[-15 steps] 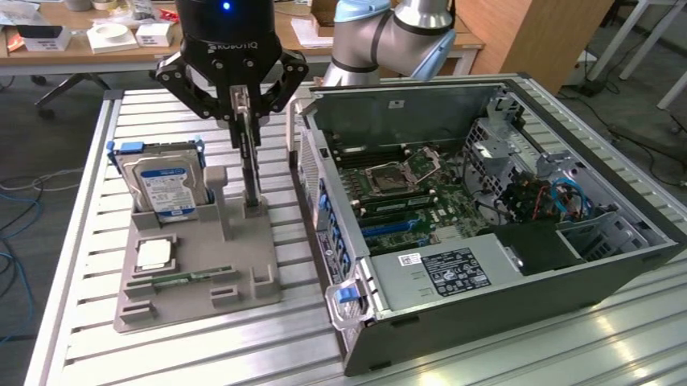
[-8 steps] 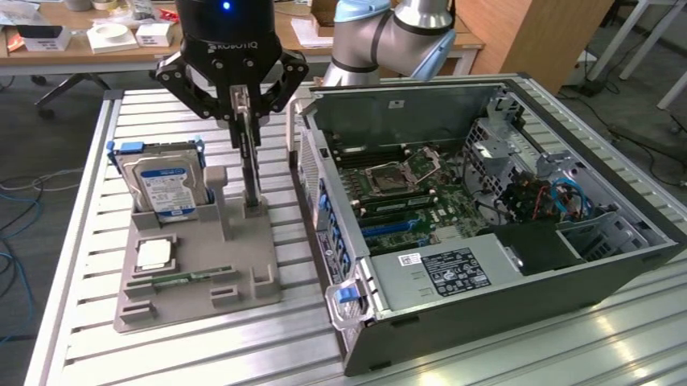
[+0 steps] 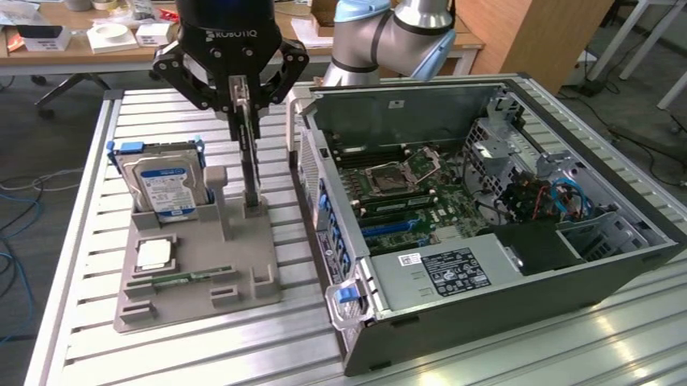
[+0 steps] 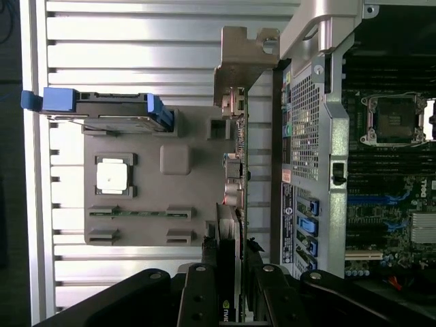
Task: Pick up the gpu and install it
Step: 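Pick up the gpu and move the gpu toward the slot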
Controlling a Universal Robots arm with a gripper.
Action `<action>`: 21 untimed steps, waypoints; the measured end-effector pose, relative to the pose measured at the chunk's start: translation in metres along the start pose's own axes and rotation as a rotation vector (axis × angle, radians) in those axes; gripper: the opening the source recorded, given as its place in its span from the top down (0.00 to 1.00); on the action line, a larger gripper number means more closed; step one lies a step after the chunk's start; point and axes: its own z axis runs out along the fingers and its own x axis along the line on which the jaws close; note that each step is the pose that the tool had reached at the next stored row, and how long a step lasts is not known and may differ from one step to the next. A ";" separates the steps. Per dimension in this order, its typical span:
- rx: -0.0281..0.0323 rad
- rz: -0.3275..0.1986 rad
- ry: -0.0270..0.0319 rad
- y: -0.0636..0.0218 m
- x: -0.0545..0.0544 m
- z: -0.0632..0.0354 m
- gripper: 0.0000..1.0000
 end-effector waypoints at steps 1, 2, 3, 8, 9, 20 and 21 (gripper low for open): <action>0.0000 0.000 0.0000 0.0000 0.000 0.0000 0.74; 0.0001 0.000 0.0001 0.0000 0.000 -0.0001 0.74; 0.0001 0.000 0.0001 0.0000 0.000 -0.0001 0.74; 0.0003 0.000 0.0004 0.0001 -0.001 -0.0003 0.74; 0.0003 0.000 0.0003 0.0001 -0.001 -0.0002 0.74; -0.0006 -0.001 0.0002 0.0004 -0.018 0.0003 0.74; -0.0010 -0.001 0.0002 0.0004 -0.020 0.0004 0.74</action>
